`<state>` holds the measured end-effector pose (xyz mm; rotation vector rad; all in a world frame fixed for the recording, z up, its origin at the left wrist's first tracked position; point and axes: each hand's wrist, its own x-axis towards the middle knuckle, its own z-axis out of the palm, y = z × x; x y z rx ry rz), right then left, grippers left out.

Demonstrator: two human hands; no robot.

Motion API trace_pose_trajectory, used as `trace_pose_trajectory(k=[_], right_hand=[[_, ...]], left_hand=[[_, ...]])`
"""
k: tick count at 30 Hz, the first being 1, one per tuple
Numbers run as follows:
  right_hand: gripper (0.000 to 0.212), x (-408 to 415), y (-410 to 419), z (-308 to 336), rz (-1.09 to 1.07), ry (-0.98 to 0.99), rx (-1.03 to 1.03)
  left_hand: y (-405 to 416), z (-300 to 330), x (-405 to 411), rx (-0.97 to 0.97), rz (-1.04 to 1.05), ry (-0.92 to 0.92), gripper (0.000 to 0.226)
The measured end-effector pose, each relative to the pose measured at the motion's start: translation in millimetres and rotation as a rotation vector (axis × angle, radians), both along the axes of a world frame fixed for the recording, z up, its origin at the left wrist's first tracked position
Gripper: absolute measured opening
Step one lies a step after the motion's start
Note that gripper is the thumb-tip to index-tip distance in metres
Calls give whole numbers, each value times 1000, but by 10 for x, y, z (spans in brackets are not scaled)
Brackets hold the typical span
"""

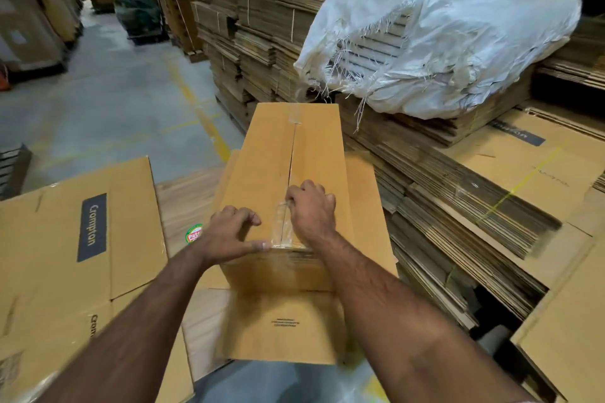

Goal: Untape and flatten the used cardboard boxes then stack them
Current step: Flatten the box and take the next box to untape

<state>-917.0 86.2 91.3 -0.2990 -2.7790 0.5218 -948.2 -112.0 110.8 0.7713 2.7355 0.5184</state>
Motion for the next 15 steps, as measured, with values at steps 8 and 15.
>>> trace_pose_trajectory(k=[8,15], right_hand=[[16,173,-169,14,-42,30,-44],[12,666,-505,-75,-77,165,-164]], left_hand=[[-121,-180,92,53,-7,162,71],[-216,-128,137,81,-38,148,68]])
